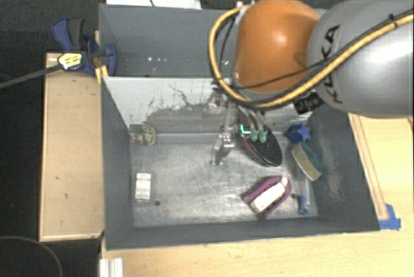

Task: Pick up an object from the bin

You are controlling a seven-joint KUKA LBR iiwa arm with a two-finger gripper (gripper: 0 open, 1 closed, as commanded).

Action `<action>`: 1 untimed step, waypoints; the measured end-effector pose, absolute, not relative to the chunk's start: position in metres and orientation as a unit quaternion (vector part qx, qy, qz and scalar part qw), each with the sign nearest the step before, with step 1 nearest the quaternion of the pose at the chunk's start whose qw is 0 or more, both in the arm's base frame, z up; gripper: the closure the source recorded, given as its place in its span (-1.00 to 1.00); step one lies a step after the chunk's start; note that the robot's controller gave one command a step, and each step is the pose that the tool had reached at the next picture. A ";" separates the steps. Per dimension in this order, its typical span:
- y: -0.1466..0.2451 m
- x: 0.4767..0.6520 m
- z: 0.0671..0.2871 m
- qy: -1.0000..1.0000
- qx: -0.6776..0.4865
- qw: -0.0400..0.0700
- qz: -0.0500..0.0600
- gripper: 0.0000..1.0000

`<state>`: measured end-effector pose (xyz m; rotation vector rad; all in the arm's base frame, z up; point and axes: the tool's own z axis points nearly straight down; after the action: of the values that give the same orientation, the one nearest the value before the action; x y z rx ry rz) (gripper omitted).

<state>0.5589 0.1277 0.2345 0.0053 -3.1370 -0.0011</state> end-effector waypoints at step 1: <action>0.071 0.515 0.077 -0.979 0.205 0.001 0.000 -1.00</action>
Offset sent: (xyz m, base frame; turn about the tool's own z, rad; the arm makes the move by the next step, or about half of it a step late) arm -0.0434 -0.0559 -0.1564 -0.4105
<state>0.5148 0.0709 0.0765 0.6425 -3.0729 -0.0004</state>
